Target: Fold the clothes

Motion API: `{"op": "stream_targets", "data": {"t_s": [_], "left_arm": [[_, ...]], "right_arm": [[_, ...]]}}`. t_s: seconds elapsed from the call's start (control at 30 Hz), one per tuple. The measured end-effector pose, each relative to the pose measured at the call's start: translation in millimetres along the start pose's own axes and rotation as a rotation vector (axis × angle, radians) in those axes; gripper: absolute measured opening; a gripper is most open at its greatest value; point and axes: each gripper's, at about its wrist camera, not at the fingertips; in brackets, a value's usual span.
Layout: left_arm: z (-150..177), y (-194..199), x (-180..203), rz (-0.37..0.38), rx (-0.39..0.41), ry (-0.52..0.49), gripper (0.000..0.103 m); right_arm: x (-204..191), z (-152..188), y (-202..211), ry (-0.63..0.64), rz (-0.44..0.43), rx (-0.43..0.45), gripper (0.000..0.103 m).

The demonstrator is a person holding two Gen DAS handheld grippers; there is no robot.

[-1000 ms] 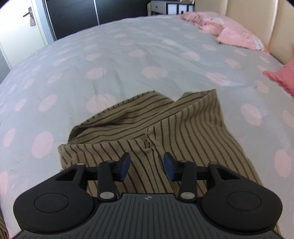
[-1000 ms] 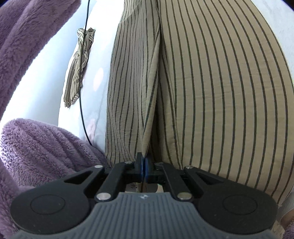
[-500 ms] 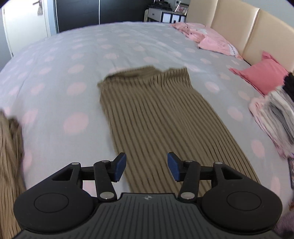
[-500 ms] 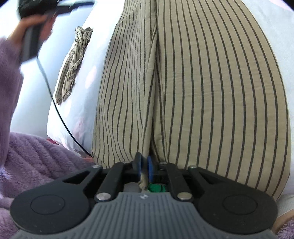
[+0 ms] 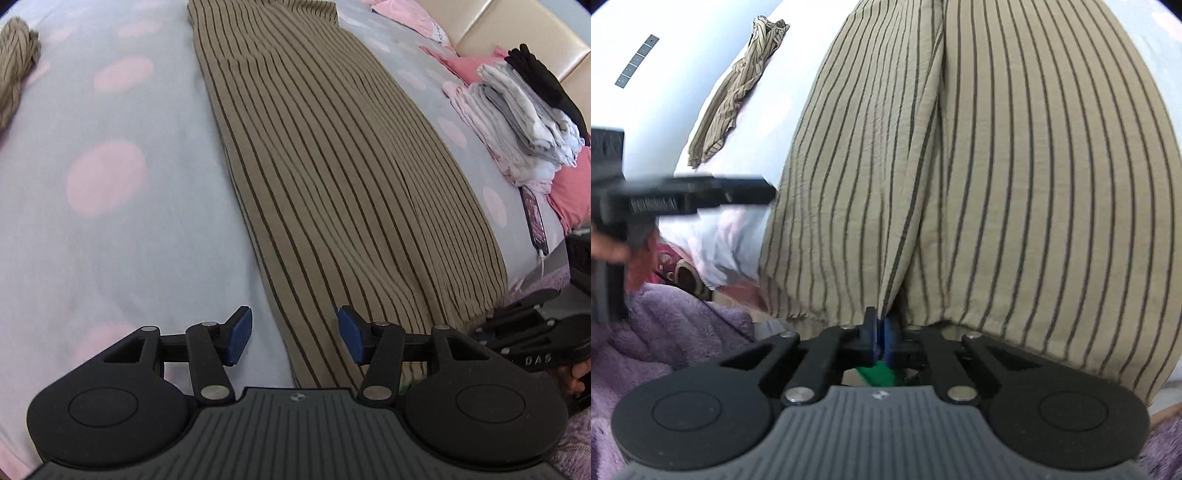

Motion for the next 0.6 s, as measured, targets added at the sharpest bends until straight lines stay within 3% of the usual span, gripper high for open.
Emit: {"op": "stream_targets", "data": {"t_s": [0.1, 0.13, 0.17, 0.27, 0.43, 0.6], "left_arm": [[10, -1, 7, 0.016, 0.015, -0.008, 0.049], [12, -2, 9, 0.026, 0.014, -0.011, 0.045], [15, -4, 11, 0.035, 0.008, -0.011, 0.027], [23, -7, 12, 0.030, -0.001, -0.007, 0.007], [29, 5, 3, 0.015, 0.008, 0.058, 0.000], [36, -1, -1, -0.002, -0.023, 0.066, 0.000]], "right_arm": [[5, 5, 4, -0.018, -0.023, -0.004, 0.003], [6, 6, 4, -0.021, -0.024, -0.005, 0.003], [4, 7, -1, -0.019, -0.013, -0.007, 0.003], [5, 7, -3, -0.034, 0.005, -0.012, 0.003], [3, 6, -6, -0.095, -0.047, 0.006, 0.003], [7, 6, -18, -0.087, 0.013, -0.039, 0.003]]}}
Point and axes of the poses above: each gripper's, at about its wrist camera, not at the fingertips, and y roughly against the way its jaws point, x to its right, z to its underside, and after that the axes turned 10 degrees about x, right-handed
